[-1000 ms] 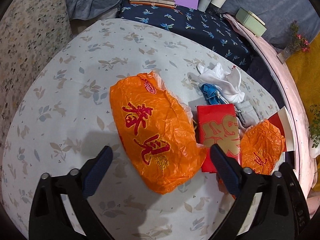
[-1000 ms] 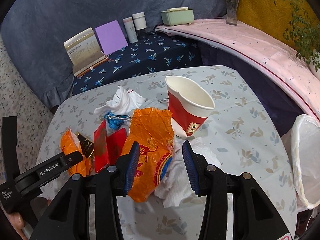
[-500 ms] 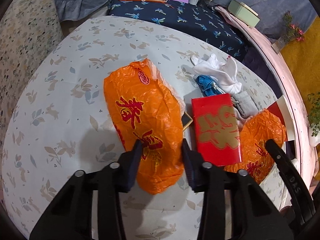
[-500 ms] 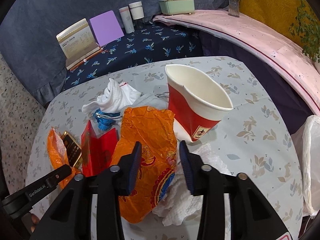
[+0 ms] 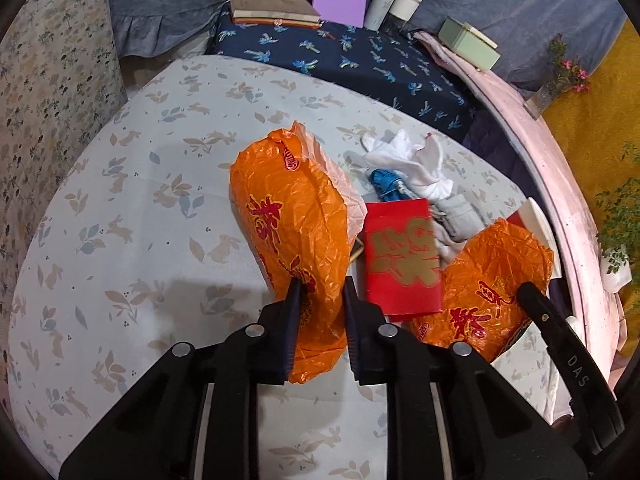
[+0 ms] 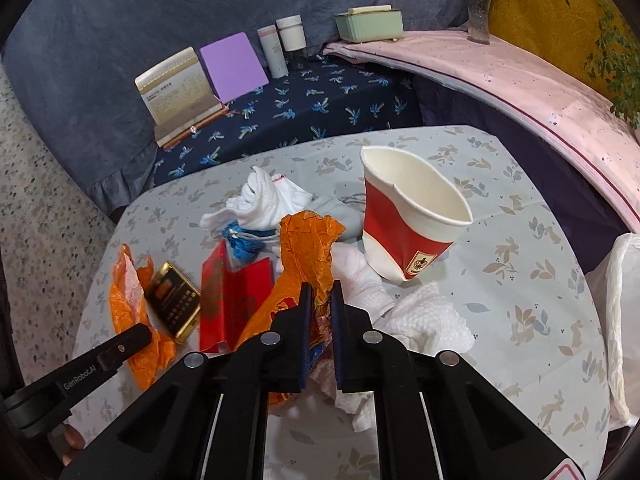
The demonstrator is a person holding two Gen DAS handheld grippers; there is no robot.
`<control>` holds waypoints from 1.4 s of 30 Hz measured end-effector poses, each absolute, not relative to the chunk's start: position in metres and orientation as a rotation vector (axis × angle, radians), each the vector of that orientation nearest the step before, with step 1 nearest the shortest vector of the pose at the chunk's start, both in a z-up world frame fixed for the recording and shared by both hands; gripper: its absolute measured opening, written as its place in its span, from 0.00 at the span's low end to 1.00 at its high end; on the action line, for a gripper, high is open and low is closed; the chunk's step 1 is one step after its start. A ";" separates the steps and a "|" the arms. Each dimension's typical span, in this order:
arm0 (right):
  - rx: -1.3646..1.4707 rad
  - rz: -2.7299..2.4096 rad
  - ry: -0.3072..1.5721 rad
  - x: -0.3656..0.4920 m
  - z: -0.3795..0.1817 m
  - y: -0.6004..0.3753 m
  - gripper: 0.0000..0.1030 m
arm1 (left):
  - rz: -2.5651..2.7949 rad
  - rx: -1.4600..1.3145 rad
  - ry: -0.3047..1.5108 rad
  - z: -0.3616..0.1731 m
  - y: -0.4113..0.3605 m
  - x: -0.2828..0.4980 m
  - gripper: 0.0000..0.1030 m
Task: Collect trash
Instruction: 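Carry both orange bags to the wastebasket and open both grippers inside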
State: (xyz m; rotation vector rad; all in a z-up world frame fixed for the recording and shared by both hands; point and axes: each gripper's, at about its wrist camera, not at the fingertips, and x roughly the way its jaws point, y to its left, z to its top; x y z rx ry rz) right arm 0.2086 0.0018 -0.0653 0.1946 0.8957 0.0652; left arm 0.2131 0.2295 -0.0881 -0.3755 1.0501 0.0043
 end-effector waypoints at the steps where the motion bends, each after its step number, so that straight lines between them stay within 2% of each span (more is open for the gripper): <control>1: 0.196 0.066 0.884 0.205 -0.060 0.001 0.07 | -0.001 -0.377 1.044 -0.085 0.229 0.211 0.19; 18: 0.267 0.016 0.721 0.152 0.008 -0.050 0.07 | -0.123 -0.298 0.934 -0.024 0.177 0.176 0.19; 42: 0.403 -0.239 0.622 0.058 0.020 -0.211 0.07 | -0.403 -0.044 0.876 0.012 -0.017 0.134 0.19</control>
